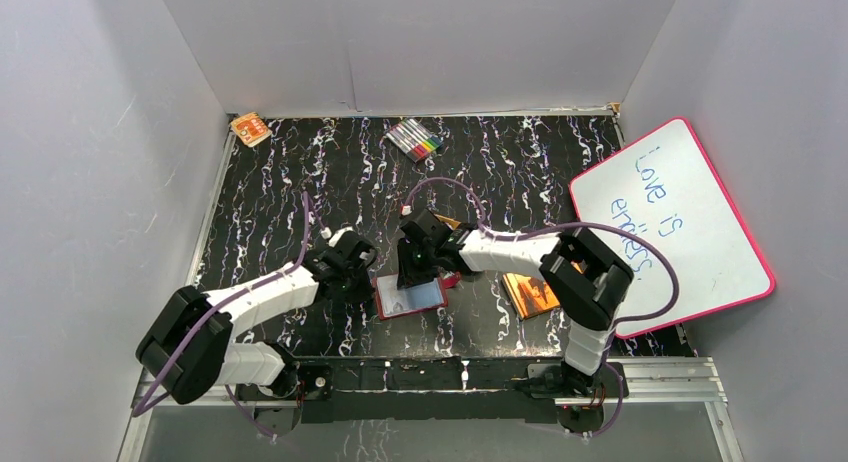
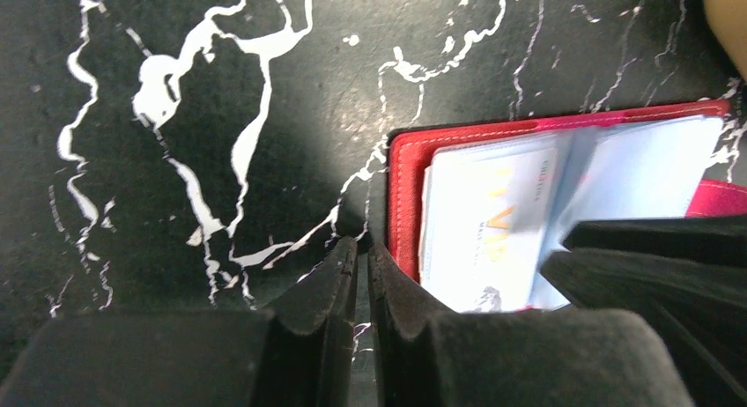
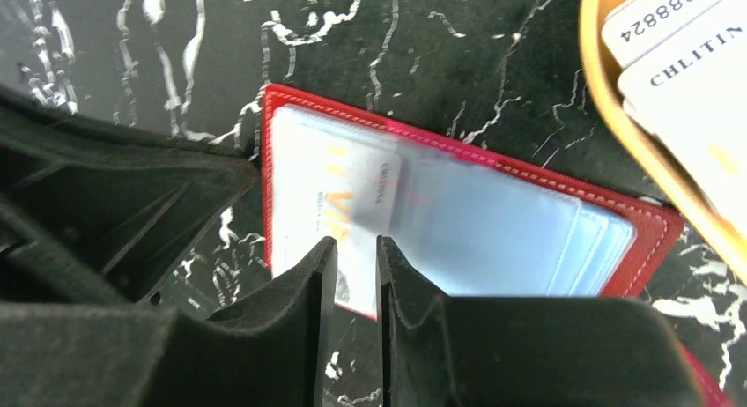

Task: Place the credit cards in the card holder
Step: Insert the credit card into the card holder, then pick up the credit card from the storage box.

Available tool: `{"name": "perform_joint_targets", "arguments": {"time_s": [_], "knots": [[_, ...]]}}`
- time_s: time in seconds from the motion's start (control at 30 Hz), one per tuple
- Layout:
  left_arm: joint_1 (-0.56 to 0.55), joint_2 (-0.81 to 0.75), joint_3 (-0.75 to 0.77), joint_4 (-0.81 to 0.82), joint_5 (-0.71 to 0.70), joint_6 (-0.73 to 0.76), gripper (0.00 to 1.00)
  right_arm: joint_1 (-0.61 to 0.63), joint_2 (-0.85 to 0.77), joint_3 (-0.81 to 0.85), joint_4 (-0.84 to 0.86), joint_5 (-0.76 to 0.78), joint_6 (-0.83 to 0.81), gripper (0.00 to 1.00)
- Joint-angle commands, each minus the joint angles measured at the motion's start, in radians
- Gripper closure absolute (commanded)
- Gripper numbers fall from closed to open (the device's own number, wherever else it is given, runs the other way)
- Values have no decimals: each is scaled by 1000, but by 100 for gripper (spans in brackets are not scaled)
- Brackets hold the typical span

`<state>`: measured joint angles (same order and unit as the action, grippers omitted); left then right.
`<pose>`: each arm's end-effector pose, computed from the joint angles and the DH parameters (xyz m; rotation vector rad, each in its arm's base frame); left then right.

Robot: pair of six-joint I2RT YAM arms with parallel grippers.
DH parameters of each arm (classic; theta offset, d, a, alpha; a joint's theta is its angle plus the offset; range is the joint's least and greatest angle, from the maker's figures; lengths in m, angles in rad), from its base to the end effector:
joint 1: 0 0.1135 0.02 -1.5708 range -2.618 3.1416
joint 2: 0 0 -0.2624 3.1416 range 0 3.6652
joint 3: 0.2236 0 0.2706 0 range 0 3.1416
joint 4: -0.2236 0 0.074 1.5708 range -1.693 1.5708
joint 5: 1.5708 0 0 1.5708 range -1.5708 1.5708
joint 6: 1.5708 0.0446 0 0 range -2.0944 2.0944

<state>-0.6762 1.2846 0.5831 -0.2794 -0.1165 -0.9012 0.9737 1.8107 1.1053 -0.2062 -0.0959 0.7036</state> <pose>0.1998 -0.1537 0.1425 -0.3388 2.5871 -0.4551 0.2184 0.3288 0.1494 -0.4025 2.6370 0.7641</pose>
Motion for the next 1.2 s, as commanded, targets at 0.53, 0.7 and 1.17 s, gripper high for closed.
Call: {"name": "perform_joint_targets", "arguments": {"time_s": [0.53, 0.7, 1.17], "knots": [[6, -370, 9, -284, -95, -22, 59, -200, -377, -94, 119, 131, 26, 33], [7, -498, 4, -292, -99, -31, 37, -378, -347, -114, 113, 33, 87, 30], [7, -495, 21, -320, -118, -30, 28, -394, -168, -85, 168, -36, 147, 22]]}}
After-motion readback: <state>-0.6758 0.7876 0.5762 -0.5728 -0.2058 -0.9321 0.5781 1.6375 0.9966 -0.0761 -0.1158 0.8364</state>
